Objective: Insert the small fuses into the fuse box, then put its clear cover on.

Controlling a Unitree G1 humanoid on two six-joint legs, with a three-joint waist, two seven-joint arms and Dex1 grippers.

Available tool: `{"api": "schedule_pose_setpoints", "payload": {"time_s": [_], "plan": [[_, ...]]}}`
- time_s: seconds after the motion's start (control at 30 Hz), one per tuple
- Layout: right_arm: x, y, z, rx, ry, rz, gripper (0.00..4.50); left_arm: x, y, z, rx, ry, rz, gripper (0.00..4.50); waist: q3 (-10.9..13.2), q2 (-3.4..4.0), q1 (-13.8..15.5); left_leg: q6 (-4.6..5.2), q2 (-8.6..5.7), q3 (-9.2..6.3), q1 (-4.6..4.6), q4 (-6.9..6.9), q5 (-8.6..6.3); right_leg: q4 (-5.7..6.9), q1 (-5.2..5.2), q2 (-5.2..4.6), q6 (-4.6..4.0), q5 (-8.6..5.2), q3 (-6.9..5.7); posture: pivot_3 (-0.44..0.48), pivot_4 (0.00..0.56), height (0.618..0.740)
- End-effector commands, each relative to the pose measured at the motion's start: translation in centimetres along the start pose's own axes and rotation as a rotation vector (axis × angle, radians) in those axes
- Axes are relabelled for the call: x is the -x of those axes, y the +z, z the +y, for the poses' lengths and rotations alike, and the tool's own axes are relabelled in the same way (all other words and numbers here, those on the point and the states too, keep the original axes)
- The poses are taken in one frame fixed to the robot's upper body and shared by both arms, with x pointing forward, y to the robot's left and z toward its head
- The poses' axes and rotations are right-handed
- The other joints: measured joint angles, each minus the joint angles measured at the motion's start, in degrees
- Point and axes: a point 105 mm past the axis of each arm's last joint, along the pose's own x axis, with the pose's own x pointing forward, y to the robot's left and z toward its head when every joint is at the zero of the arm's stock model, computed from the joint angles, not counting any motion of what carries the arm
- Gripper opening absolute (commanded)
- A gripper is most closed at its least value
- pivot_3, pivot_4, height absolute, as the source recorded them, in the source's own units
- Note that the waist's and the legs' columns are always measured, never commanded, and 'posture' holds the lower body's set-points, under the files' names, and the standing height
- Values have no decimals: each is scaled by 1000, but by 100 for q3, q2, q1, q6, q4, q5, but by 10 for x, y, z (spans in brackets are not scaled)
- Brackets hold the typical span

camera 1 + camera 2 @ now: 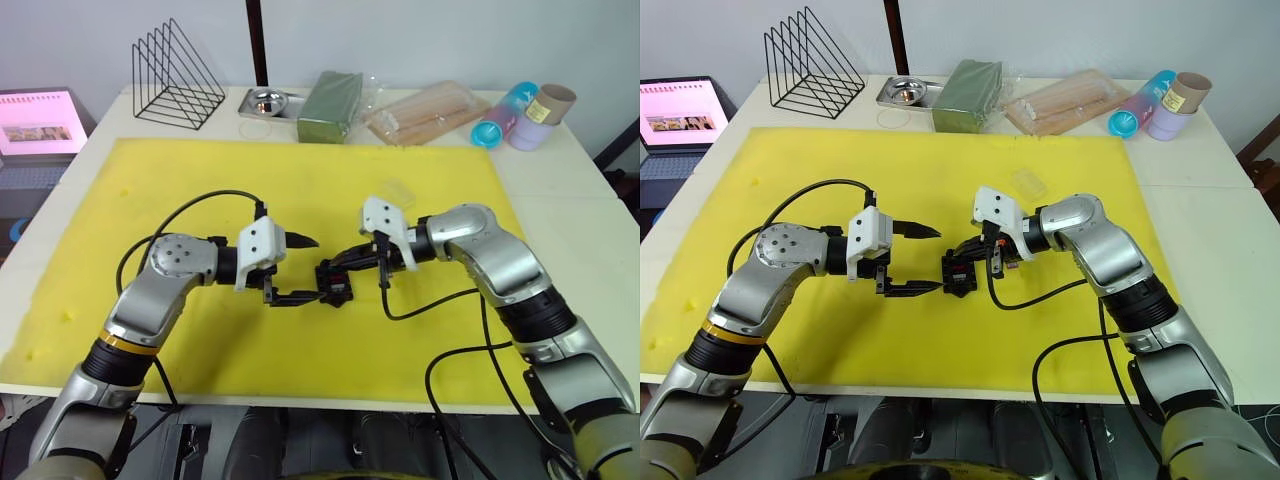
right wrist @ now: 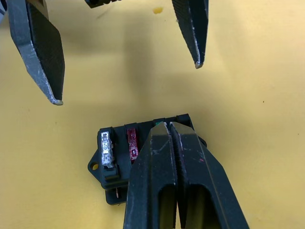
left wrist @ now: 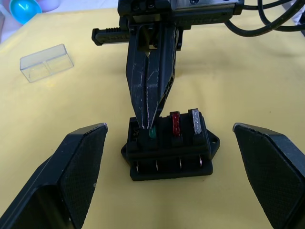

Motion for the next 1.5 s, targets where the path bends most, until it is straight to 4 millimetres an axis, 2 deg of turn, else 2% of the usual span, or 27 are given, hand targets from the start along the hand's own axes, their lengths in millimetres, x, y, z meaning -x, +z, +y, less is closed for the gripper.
{"api": "schedule_pose_setpoints", "payload": {"time_s": [0.03, 0.3, 0.57, 0.7, 0.9, 1.03, 1.23, 1.4, 1.5], "plan": [[-7, -33, 7, -52, 22, 111, 32, 1, 12, 3, -44, 8, -29, 4500, -1, -1, 1, 0, 0, 0, 2, 0, 0, 0, 2, 0, 0, 0, 0, 0, 150, 740], [-10, -54, 13, -48, 37, 207, 32, 1, 12, 3, -46, 6, -29, 4500, -5, -1, 3, 0, 0, 1, 81, -18, -1, -25, 85, -1, -2, -2, -1, 0, 150, 740], [-10, -67, 13, -52, 29, 287, 32, 1, 13, 3, -49, 4, -30, 4500, -42, -2, 6, 0, 0, -1, 84, -18, -1, -24, 87, -2, -2, -2, -1, 0, 150, 740], [-11, -57, 14, -33, 37, 245, 32, 1, 13, 2, -51, 3, -31, 4500, -67, -4, 6, 0, 0, -1, 84, -18, -1, -24, 87, -2, -2, -2, -1, 0, 150, 740], [-7, -20, 1, 0, -26, 86, 32, 1, 14, 3, -53, 1, -32, 4500, -67, -3, -4, 0, 1, 1, 83, -18, -1, -24, 83, -2, -2, -2, 1, 0, 150, 740], [6, 8, -6, -29, -55, -27, 32, 3, 15, 5, -55, 5, -33, 4500, -62, -1, -1, 0, 1, 1, 81, -21, -1, -24, 80, -1, -2, -2, 1, 0, 150, 740], [35, 29, -7, -19, -96, -83, 32, 10, 17, 12, -55, 28, -28, 4500, -54, 3, 4, 0, 1, 2, 68, -25, -1, -24, 63, -3, -2, -2, 3, 0, 150, 740], [65, 27, -2, 17, -162, -59, 32, 25, 16, 16, -35, 41, -1, 4500, -49, 4, -3, 0, 1, 3, 67, -33, -1, -26, 59, -2, -2, -2, 4, 0, 150, 740], [85, 13, 4, 21, -200, 9, 32, 38, 10, 15, 20, 38, 49, 4500, -46, -1, 7, 0, 2, 4, 67, -38, -1, -29, 57, -3, -3, -3, 4, 0, 150, 740]]}}
